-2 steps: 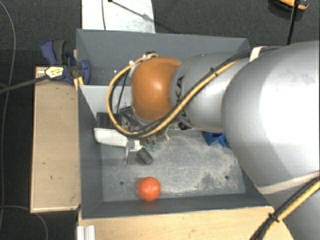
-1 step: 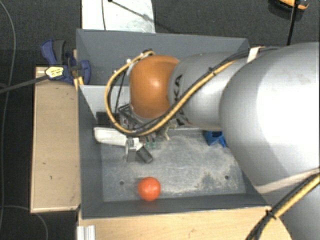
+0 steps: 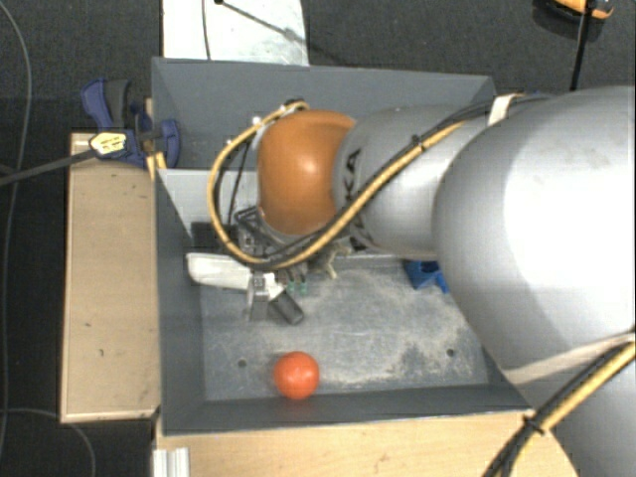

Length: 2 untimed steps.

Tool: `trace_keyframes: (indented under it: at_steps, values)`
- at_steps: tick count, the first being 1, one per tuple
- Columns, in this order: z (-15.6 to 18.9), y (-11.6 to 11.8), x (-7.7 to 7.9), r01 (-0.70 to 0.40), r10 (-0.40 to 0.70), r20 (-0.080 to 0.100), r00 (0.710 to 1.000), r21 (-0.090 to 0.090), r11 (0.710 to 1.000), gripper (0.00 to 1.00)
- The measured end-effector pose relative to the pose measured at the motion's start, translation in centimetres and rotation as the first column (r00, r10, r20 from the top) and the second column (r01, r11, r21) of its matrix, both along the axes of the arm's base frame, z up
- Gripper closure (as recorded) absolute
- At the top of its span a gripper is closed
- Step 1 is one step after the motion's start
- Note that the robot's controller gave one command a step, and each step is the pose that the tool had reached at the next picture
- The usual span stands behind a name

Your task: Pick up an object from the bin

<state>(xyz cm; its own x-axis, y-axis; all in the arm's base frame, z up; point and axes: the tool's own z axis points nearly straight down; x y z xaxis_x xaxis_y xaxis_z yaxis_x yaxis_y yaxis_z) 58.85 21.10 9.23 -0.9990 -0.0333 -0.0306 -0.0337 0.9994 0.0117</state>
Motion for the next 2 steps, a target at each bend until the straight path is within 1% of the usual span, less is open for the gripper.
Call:
trace_keyframes:
  at_steps: [1,2]
  values:
    - [-0.2,-0.1,0.2,-0.138,0.138,0.012,0.990,-0.009,0.990,0.00]
    - [-1.0,-3.1,-0.5,0.270,-0.270,0.005,0.963,0.024,0.962,1.00]
